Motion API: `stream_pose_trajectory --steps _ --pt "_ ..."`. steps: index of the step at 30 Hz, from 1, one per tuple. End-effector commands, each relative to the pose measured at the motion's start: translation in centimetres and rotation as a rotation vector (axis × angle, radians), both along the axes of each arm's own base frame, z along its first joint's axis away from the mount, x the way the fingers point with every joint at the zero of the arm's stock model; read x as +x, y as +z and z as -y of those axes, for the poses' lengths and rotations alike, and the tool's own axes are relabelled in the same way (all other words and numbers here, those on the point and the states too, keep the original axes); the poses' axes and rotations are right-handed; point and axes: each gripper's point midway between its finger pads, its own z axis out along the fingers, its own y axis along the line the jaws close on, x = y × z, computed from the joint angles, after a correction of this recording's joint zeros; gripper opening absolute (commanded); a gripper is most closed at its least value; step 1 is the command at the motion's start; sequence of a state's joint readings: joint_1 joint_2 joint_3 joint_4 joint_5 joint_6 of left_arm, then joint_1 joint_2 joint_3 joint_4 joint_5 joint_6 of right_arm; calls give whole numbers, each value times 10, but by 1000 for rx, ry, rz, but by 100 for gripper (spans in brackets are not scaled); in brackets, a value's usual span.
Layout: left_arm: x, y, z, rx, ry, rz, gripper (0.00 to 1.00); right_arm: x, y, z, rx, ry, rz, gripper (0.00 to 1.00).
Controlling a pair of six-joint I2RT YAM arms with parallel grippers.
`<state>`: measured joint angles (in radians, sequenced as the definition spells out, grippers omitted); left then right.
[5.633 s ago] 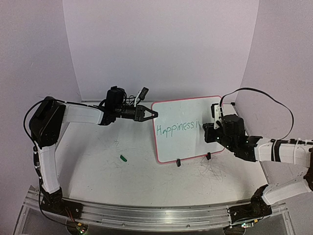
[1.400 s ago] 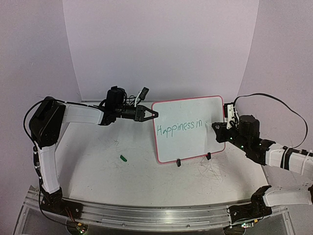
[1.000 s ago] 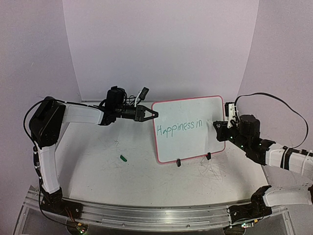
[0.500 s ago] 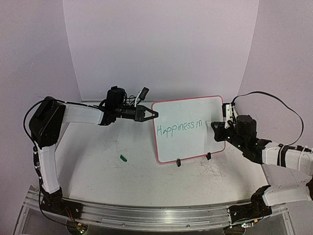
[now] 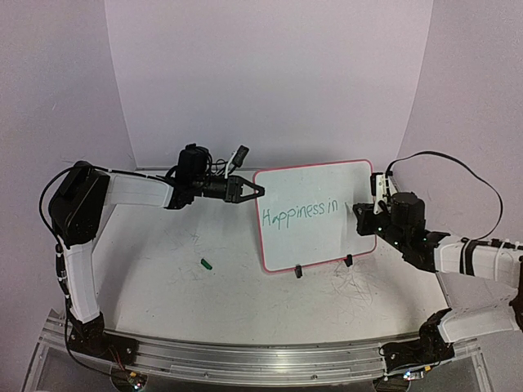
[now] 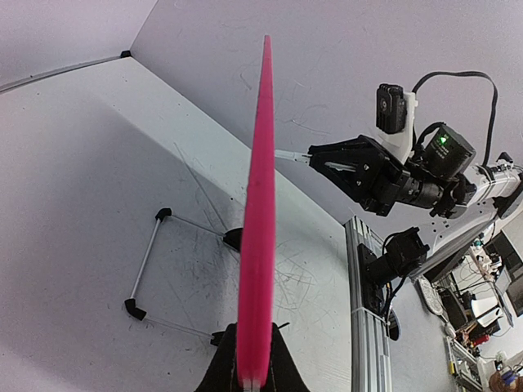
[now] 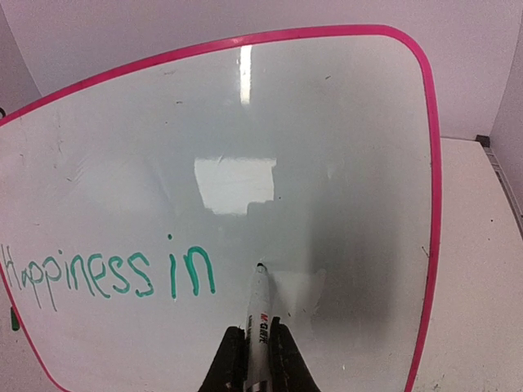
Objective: Write a sentence on the whiteboard
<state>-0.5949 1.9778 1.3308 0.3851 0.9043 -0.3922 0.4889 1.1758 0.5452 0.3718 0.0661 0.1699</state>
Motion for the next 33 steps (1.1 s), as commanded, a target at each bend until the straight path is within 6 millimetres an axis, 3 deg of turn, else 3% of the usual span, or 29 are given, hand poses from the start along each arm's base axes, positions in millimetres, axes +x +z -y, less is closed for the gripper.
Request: stream_pose_trajectory --steps 1,10,33 --pt "-22 -1 14 13 -62 -5 0 13 29 -2 41 -24 77 0" --pt "-22 -1 14 13 -62 -5 0 14 28 -9 45 10 70 0" --pt "-25 2 15 10 -68 -1 0 -4 2 -4 38 21 -29 0"
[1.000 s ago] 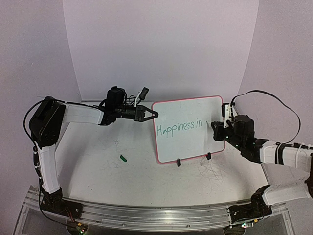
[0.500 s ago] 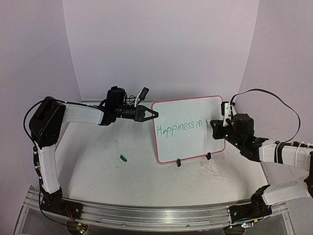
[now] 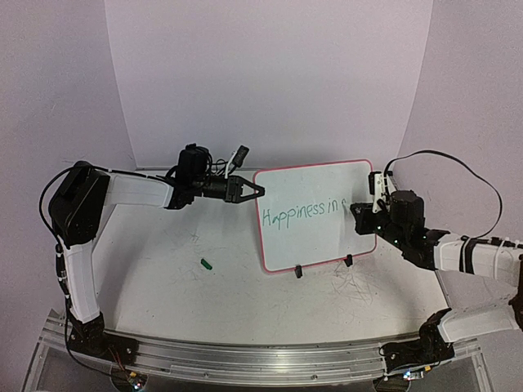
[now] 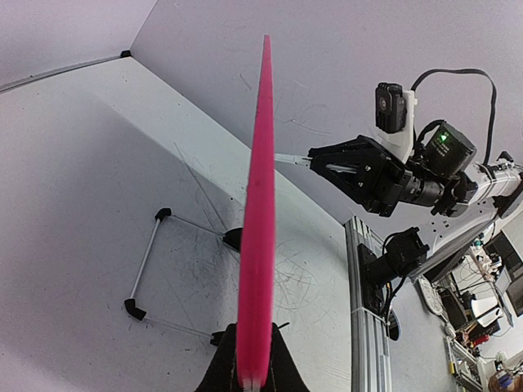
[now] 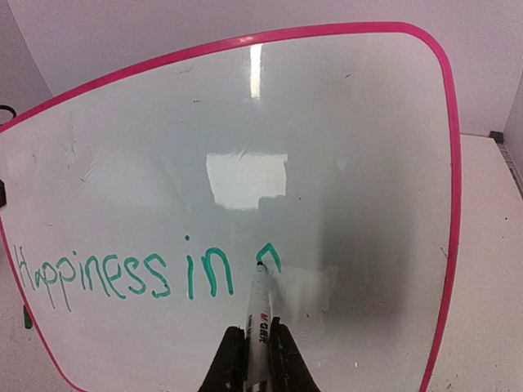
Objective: Write a sentence on the whiteboard
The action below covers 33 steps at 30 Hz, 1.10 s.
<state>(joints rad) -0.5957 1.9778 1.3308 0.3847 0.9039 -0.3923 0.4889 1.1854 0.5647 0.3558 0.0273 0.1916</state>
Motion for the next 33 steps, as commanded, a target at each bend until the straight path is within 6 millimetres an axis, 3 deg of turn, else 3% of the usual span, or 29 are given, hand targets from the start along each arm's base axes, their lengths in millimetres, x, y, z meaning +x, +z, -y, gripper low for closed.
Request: stream_pose_trajectory --steps 1,16,33 --pt "-25 2 15 10 -68 -1 0 -5 0 3 10 -9 -13 0" --pt "-24 1 15 11 -65 -2 0 0 6 12 4 -66 10 0" --pt "-24 1 15 12 -64 -1 0 13 16 7 15 -69 48 0"
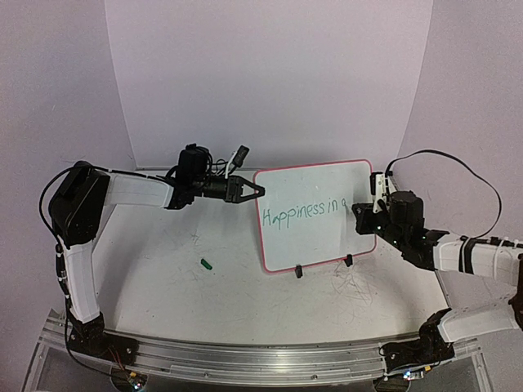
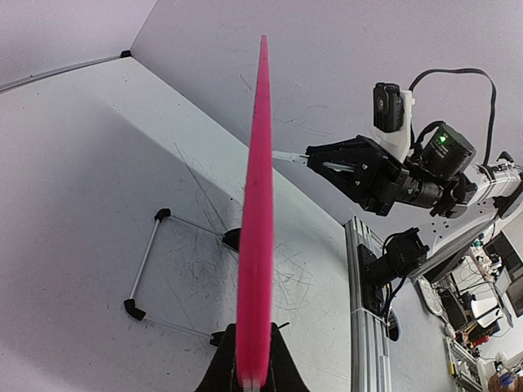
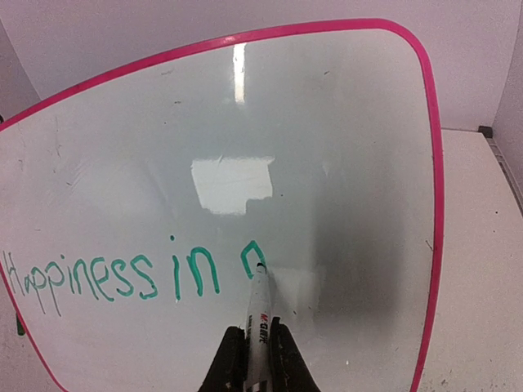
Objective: Write a sentence on the whiteboard
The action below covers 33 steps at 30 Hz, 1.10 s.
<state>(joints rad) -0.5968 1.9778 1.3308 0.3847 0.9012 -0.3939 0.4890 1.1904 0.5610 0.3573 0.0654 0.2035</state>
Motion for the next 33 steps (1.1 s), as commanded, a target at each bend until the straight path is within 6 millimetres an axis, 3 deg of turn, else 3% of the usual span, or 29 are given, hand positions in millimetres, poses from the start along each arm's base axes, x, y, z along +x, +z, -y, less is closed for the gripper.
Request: stream_pose_trajectory --steps 1,16,33 --pt "-25 1 14 11 -66 2 0 10 18 1 17 -30 52 0" --pt "-25 3 14 9 -67 5 0 -6 -8 4 1 -22 -39 0" --pt "-25 2 15 10 -67 3 0 -21 -24 -1 -11 1 -89 0"
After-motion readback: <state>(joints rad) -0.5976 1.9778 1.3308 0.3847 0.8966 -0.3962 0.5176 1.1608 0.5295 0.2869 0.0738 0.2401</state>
